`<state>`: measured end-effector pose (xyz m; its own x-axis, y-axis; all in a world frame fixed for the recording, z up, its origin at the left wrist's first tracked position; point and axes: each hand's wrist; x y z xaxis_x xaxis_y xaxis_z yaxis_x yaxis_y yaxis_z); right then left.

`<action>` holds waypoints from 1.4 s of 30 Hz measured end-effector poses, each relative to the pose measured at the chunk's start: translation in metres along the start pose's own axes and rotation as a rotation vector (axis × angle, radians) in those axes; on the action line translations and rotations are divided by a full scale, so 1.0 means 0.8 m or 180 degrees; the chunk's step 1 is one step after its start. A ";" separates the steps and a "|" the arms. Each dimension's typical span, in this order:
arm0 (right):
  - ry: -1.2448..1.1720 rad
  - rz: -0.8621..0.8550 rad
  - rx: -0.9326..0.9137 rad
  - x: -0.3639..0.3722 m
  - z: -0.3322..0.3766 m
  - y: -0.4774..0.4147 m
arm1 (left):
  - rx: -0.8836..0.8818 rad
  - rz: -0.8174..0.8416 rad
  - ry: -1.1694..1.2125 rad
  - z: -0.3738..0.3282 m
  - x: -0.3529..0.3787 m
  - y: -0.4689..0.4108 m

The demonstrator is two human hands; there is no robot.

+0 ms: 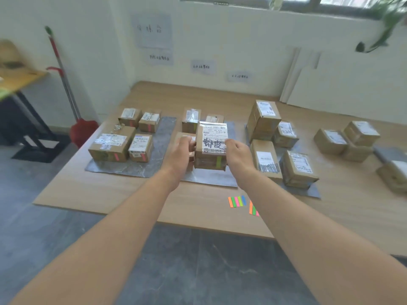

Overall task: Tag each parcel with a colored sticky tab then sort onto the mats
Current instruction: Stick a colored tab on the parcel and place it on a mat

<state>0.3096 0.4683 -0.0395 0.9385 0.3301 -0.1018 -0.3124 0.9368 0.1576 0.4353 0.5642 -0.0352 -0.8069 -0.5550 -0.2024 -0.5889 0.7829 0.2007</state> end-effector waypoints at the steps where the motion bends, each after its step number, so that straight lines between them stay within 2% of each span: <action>1: -0.0011 0.0026 -0.0009 -0.006 0.012 0.002 | 0.0018 0.0004 -0.0035 -0.013 0.000 0.004; 9: -0.0154 0.0296 0.0073 -0.041 0.052 -0.005 | 0.0090 -0.0124 0.0018 -0.074 0.014 0.029; 20: -0.0200 0.0316 0.0182 -0.052 0.027 -0.048 | -0.0125 -0.0132 -0.0081 -0.065 0.040 -0.013; 26: -0.0167 0.0162 0.0441 -0.021 0.006 -0.099 | -0.0233 0.0019 -0.0303 -0.032 0.036 -0.093; 36: -0.0011 -0.0455 0.0826 0.048 -0.077 -0.243 | -0.0970 0.0552 -0.0574 0.042 0.040 -0.289; 42: -0.0078 -0.0476 0.1296 0.062 -0.123 -0.302 | -0.1314 0.0957 -0.0755 0.078 0.066 -0.357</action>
<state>0.4174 0.2701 -0.1792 0.9737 0.1868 -0.1302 -0.0939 0.8503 0.5179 0.5639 0.3285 -0.1633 -0.9374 -0.2085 -0.2788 -0.3426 0.6954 0.6317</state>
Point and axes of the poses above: each hand's wrist, its own y-axis away from the middle knuckle, its own x-axis out of the palm, z = x × y, and after that the axes turned 12 degrees about -y, right-handed
